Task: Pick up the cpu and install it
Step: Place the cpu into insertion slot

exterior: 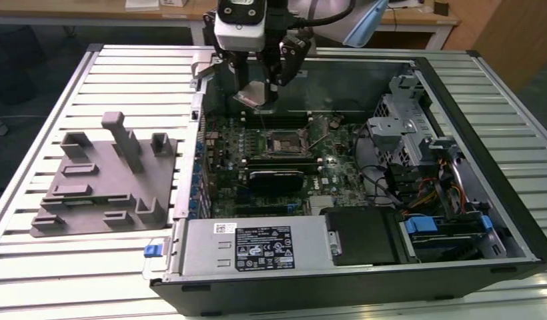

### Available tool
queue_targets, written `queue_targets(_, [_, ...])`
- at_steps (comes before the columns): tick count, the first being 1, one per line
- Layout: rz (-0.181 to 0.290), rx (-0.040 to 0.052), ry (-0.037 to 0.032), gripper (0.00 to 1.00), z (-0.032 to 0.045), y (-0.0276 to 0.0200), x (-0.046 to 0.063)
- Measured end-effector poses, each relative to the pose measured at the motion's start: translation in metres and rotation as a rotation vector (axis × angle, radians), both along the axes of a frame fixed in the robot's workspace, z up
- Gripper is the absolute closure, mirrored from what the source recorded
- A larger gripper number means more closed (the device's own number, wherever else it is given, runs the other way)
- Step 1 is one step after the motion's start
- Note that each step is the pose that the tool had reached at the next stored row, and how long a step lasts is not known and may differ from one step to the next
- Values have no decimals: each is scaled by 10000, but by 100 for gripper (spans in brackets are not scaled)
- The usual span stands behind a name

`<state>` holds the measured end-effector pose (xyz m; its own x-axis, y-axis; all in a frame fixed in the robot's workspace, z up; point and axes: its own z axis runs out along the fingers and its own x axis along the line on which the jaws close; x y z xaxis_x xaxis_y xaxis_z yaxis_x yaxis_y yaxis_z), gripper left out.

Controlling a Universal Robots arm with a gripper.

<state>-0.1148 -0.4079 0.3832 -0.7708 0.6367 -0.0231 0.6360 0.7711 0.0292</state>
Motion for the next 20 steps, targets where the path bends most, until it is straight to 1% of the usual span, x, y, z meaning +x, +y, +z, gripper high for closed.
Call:
queue_targets(14, [-1326, -1, -1, 47, -12, 6, 0])
queue_targets(15, [-1501, -2, -1, 47, -14, 8, 0])
queue_targets(20, [-2026, -2, -3, 47, -18, 11, 0])
